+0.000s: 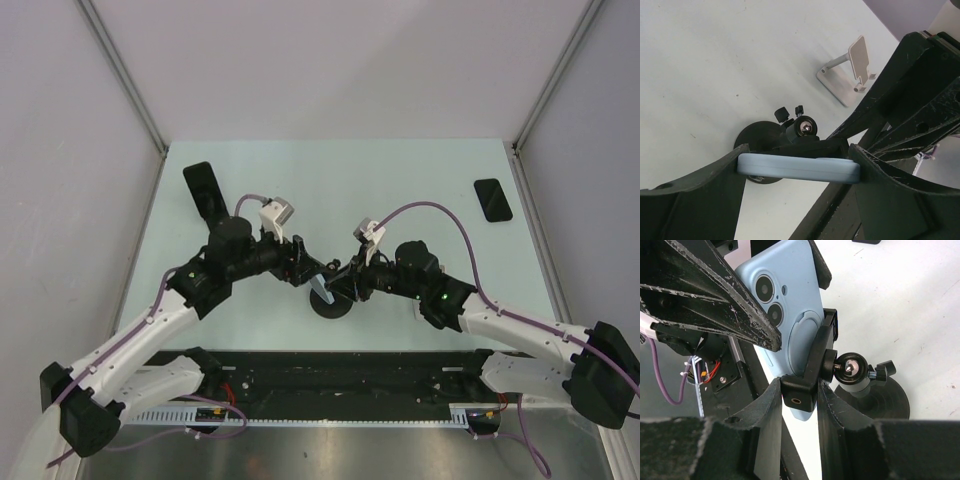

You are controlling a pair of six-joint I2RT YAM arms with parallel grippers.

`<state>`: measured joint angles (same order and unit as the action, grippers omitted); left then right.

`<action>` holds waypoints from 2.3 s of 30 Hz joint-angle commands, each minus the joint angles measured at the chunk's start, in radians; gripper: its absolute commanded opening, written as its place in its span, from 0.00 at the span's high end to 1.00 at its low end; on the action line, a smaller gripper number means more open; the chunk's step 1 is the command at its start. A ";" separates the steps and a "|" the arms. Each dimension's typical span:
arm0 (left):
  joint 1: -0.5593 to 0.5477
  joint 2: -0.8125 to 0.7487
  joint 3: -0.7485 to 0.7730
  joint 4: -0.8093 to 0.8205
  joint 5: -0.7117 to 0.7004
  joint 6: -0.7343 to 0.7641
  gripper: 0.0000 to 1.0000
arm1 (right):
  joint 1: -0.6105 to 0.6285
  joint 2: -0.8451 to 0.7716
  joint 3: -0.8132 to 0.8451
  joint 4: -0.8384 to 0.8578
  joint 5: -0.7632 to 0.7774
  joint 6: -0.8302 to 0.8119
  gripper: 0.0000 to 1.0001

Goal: Remove the phone from the phone stand

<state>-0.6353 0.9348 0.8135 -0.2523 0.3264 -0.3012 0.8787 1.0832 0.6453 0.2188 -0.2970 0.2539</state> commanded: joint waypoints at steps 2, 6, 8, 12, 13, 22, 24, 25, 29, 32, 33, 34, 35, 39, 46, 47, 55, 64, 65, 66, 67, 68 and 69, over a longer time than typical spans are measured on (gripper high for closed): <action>0.069 -0.094 0.064 0.090 -0.098 0.106 1.00 | -0.034 0.004 -0.027 -0.144 0.058 -0.028 1.00; 0.072 -0.108 0.073 0.090 -0.055 0.128 1.00 | -0.032 0.011 -0.027 -0.147 0.065 -0.033 1.00; 0.072 -0.113 0.072 0.088 -0.041 0.134 1.00 | -0.034 0.014 -0.027 -0.144 0.065 -0.038 1.00; 0.083 -0.129 0.065 0.090 -0.030 0.143 1.00 | -0.034 0.012 -0.026 -0.148 0.065 -0.039 1.00; 0.085 -0.137 0.064 0.090 -0.032 0.143 1.00 | -0.035 0.012 -0.027 -0.150 0.070 -0.039 1.00; 0.088 -0.116 0.095 0.104 0.173 0.088 1.00 | -0.029 0.023 -0.026 -0.131 0.136 -0.035 1.00; 0.082 -0.107 0.096 0.128 0.230 0.057 1.00 | -0.021 0.032 -0.026 -0.108 0.140 -0.030 1.00; 0.077 -0.103 0.095 0.139 0.238 0.048 1.00 | -0.014 0.037 -0.026 -0.101 0.142 -0.028 1.00; 0.007 -0.099 0.101 0.199 0.247 0.014 1.00 | 0.002 0.060 -0.022 -0.073 0.156 -0.019 1.00; -0.055 -0.087 0.128 0.217 0.238 0.005 1.00 | 0.009 0.063 -0.024 -0.070 0.179 -0.018 1.00; -0.067 -0.083 0.144 0.220 0.231 0.001 0.99 | 0.009 0.060 -0.022 -0.071 0.188 -0.018 1.00; -0.076 -0.083 0.153 0.222 0.230 -0.001 1.00 | 0.012 0.055 -0.022 -0.073 0.191 -0.019 1.00; -0.087 -0.082 0.161 0.228 0.229 -0.010 0.99 | 0.011 0.050 -0.024 -0.075 0.197 -0.019 1.00; -0.089 -0.102 0.191 0.232 0.197 -0.030 1.00 | 0.012 0.037 -0.022 -0.084 0.220 -0.030 0.95; -0.089 -0.166 0.182 0.223 -0.060 -0.062 1.00 | 0.019 0.001 -0.024 -0.085 0.233 -0.038 0.52; -0.087 -0.172 0.182 0.217 -0.099 -0.070 1.00 | 0.020 -0.006 -0.022 -0.087 0.236 -0.036 0.42; -0.086 -0.171 0.231 0.064 -0.432 -0.142 0.99 | 0.025 -0.106 -0.021 -0.098 0.228 -0.062 0.18; -0.064 -0.165 0.246 0.001 -0.526 -0.243 1.00 | 0.028 -0.213 -0.019 -0.085 0.213 -0.128 0.09; -0.064 -0.163 0.248 -0.001 -0.524 -0.249 1.00 | 0.028 -0.229 -0.018 -0.066 0.210 -0.142 0.10; -0.064 -0.159 0.253 0.001 -0.526 -0.257 1.00 | 0.029 -0.235 -0.019 -0.055 0.202 -0.149 0.11; -0.063 -0.160 0.254 -0.002 -0.526 -0.272 1.00 | 0.031 -0.239 -0.019 -0.039 0.197 -0.157 0.11; -0.063 -0.159 0.254 -0.002 -0.524 -0.279 1.00 | 0.031 -0.240 -0.019 -0.003 0.191 -0.165 0.12; -0.064 -0.156 0.257 -0.001 -0.521 -0.285 1.00 | 0.029 -0.235 -0.015 0.016 0.173 -0.185 0.13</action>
<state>-0.7036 0.7853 0.9985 -0.3222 -0.1684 -0.5087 0.9024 0.8642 0.6189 0.1181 -0.0921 0.1364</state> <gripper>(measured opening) 0.796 0.886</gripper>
